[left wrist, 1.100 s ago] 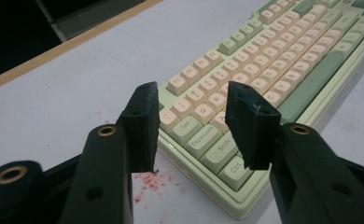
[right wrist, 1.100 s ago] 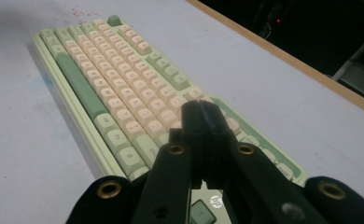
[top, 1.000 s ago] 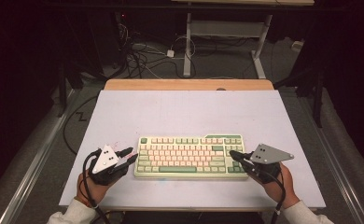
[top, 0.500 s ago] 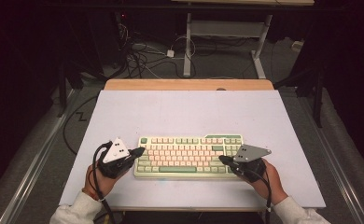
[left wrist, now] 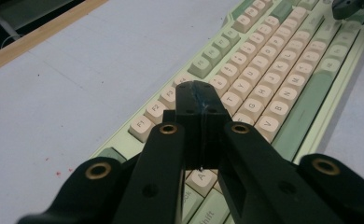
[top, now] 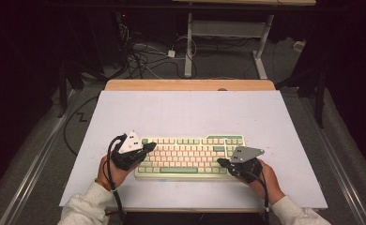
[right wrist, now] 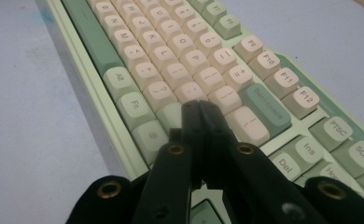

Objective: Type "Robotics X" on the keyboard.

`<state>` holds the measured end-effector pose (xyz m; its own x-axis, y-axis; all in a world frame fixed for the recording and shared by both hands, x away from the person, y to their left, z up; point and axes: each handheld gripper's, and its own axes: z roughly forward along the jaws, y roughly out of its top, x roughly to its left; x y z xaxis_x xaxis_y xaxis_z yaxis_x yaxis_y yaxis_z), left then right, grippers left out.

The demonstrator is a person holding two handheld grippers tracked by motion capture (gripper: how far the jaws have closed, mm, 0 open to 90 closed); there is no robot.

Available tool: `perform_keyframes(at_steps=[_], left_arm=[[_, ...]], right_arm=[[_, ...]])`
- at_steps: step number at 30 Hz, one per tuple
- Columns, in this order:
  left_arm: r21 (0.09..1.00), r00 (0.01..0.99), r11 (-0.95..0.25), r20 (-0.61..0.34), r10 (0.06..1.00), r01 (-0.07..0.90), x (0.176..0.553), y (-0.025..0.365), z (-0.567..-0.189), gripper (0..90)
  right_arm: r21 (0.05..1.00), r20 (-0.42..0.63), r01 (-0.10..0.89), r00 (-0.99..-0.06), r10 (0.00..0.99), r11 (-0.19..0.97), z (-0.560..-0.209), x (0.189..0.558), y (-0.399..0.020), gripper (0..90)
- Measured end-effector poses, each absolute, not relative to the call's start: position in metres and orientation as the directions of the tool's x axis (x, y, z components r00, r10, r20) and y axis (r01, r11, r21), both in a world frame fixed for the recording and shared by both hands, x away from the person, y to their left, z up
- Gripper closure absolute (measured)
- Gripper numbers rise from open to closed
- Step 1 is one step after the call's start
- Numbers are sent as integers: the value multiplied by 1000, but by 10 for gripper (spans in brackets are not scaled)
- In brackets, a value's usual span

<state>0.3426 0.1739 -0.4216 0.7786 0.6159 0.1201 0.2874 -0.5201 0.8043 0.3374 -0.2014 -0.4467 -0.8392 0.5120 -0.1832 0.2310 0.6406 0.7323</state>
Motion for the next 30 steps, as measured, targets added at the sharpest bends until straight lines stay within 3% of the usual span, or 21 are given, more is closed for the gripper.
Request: perform_keyframes(at_steps=[30], left_arm=[[770,795,-576,155,586,274,339,167,-430,879]], right_arm=[[717,-180,256,-831,527,648,-455,340,-200,900]])
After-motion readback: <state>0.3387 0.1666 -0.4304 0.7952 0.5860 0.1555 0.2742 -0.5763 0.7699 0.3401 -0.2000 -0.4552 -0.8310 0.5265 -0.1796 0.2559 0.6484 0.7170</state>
